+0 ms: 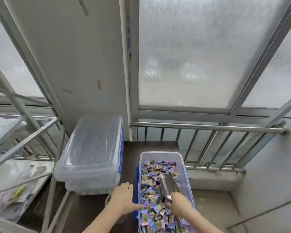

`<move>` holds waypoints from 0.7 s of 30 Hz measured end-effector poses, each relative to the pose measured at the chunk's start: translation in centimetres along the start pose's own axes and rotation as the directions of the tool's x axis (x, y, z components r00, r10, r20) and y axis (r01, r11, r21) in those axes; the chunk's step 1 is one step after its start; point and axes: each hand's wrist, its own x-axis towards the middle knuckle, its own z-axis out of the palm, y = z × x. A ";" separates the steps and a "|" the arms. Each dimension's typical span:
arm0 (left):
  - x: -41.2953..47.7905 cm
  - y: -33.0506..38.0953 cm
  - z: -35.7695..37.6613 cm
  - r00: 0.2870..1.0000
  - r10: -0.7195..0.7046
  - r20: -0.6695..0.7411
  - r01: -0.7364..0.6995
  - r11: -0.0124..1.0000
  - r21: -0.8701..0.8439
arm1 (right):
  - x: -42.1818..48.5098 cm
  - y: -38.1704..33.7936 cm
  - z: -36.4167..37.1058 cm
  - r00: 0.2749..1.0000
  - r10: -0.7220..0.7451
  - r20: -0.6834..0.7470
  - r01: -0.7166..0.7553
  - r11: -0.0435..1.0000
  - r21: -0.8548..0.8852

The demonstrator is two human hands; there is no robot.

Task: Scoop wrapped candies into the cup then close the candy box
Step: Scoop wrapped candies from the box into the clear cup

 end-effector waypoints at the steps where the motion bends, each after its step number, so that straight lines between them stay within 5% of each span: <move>1: 0.1 -0.5 0.7 1.000 0.003 0.019 -0.003 1.000 -0.003 | 0.5 -0.1 1.3 1.000 0.009 -0.006 -0.009 1.000 -0.010; 6: 0.1 -3.1 3.7 1.000 -0.004 -0.013 0.005 0.996 0.084 | 2.6 1.4 5.9 0.985 0.174 0.005 -0.174 0.979 0.102; 9: 0.1 -4.3 4.1 0.999 -0.043 -0.009 0.044 0.994 0.103 | 2.8 2.1 6.2 0.967 0.225 -0.119 -0.197 0.958 0.206; 14: 0.5 -5.6 4.9 0.998 -0.051 -0.049 0.046 0.995 -0.093 | 2.8 2.2 5.5 0.952 0.197 -0.234 -0.111 0.935 0.337; 21: 1.8 -3.2 4.8 0.960 -0.098 -0.261 -0.015 0.917 -0.398 | 1.1 3.5 4.6 0.916 0.204 -0.345 -0.189 0.979 0.077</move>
